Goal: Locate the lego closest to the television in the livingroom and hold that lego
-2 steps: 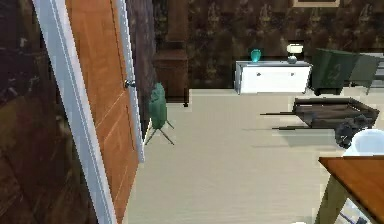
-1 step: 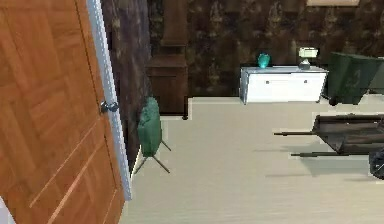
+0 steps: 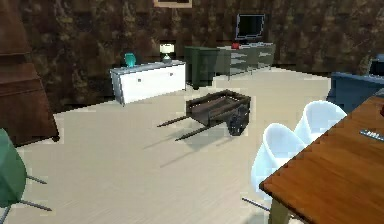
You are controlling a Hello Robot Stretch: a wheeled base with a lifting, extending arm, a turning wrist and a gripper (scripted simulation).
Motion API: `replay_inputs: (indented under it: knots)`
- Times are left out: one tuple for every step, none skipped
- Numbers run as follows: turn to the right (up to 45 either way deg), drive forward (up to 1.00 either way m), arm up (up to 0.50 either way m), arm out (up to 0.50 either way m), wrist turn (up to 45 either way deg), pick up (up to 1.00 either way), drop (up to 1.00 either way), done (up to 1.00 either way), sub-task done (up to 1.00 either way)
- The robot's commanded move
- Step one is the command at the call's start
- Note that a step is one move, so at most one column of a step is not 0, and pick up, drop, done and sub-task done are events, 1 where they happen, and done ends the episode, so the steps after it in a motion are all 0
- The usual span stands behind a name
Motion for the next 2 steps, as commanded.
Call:
replay_inputs:
  knots:
    - [3.0, 0.0, 0.0, 0.0, 0.0, 0.0, 0.0, 0.0, 0.0]
    - [0.0, 1.0, 0.0, 0.0, 0.0, 0.0, 0.0, 0.0, 0.0]
